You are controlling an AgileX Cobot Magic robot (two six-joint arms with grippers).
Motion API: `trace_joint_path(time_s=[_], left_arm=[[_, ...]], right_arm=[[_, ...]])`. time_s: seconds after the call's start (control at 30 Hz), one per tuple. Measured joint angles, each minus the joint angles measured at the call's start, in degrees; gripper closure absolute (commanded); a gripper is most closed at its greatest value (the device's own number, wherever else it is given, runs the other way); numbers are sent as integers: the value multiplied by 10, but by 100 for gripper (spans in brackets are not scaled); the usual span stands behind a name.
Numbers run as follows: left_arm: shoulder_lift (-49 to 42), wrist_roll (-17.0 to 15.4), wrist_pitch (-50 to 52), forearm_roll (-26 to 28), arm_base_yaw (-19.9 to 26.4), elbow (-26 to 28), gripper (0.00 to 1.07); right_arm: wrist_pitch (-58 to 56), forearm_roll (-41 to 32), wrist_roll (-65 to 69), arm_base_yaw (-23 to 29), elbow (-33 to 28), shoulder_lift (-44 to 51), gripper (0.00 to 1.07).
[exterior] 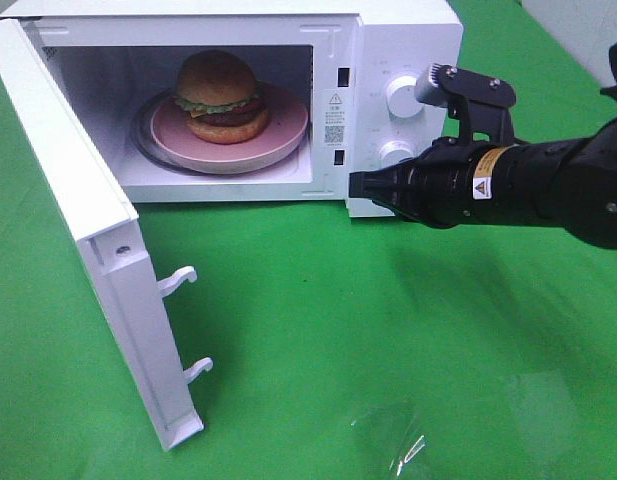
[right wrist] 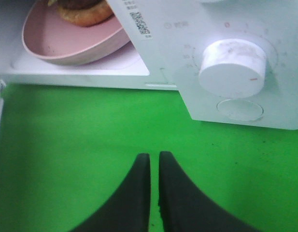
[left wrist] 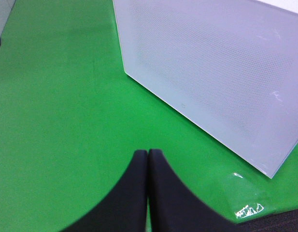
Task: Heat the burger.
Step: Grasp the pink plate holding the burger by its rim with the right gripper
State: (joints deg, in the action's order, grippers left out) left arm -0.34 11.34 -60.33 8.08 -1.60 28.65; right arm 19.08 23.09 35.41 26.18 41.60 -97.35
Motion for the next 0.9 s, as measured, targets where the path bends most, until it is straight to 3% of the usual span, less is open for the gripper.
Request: trace_joint_path(time_s=[0.13,0.37,0.57,0.63,0.67,0.7,0.8,0.87,0.9], left_arm=[[0,0,0,0,0,0,106],[0,0,0,0,0,0,106],[0,0,0,0,0,0,106],[0,0,0,0,0,0,106],[0,0,0,0,0,0,106],[0,0,0,0,0,0,106],[0,0,0,0,0,0,106],[0,0,0,0,0,0,106],[0,0,0,0,0,0,106]], right_arm=[[-169,81,-2,0,60,10,100],[-288,66,-52,2,98,10,100],[-398,-59,-234,32,147,11,99],[-464,-180,-391,53,192,11,95],[-464,-180,-391,53,192,11,95],[-487,-231,-465,61,213,11,92],[-493,-249,-489,65,221,11,90],[-506,-300,-563,84,257,0,77],[-506,-300,-563,84,257,0,77]])
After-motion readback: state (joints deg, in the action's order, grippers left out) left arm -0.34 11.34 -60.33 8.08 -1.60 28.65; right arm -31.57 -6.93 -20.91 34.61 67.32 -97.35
